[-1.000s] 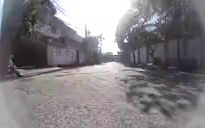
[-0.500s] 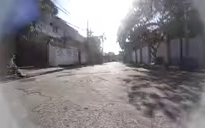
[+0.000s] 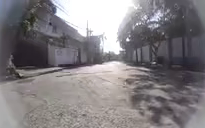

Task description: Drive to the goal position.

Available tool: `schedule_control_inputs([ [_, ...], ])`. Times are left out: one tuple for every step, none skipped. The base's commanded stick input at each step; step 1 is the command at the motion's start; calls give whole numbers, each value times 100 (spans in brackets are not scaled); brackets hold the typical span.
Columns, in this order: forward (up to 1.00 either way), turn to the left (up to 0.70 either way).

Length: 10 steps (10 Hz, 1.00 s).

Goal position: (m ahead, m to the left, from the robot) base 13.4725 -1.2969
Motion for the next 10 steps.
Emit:
schedule_control_inputs([
  [70, -2],
  [70, -2],
  [70, -2],
  [70, -2],
  [70, -2],
  [70, -2],
  [70, -2],
  [70, -2],
  [70, -2],
  [70, -2],
])
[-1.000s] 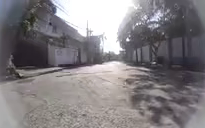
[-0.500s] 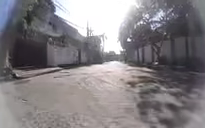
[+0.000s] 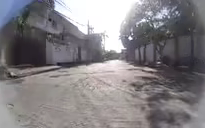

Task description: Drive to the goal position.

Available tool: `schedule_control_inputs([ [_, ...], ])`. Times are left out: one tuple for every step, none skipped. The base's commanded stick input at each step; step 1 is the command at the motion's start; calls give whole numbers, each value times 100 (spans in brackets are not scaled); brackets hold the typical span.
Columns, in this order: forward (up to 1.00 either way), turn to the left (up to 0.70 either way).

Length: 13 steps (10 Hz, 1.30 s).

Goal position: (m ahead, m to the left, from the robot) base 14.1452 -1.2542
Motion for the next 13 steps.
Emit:
schedule_control_inputs([
  [70, -2],
  [70, -2],
  [70, -2],
  [70, -2],
  [70, -2],
  [70, -2],
  [70, -2],
  [70, -2],
  [70, -2],
  [70, -2],
  [70, -2],
  [70, -2],
  [70, -2],
])
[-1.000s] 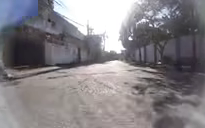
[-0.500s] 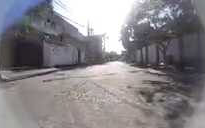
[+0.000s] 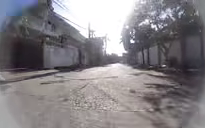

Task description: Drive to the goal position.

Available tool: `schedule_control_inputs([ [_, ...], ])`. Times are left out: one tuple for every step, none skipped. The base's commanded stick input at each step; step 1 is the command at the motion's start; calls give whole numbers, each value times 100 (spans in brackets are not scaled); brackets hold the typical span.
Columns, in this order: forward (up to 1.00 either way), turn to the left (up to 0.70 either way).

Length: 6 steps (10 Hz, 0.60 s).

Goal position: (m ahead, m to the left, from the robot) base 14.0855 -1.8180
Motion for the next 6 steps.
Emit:
schedule_control_inputs([
  [70, -2],
  [70, -2],
  [70, -2],
  [70, -2],
  [70, -2],
  [70, -2],
])
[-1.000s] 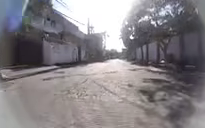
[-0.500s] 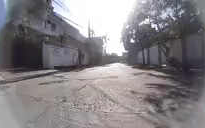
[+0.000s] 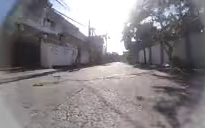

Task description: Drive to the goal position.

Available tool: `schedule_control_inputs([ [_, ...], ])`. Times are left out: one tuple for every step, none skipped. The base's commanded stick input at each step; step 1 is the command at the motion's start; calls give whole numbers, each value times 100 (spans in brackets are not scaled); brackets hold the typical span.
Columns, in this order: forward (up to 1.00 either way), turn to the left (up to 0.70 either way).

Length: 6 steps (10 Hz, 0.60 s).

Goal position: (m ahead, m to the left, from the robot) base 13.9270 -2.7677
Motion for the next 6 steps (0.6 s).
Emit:
schedule_control_inputs([
  [70, -2],
  [70, -2],
  [70, -2],
  [70, -2],
  [70, -2],
  [70, -2],
])
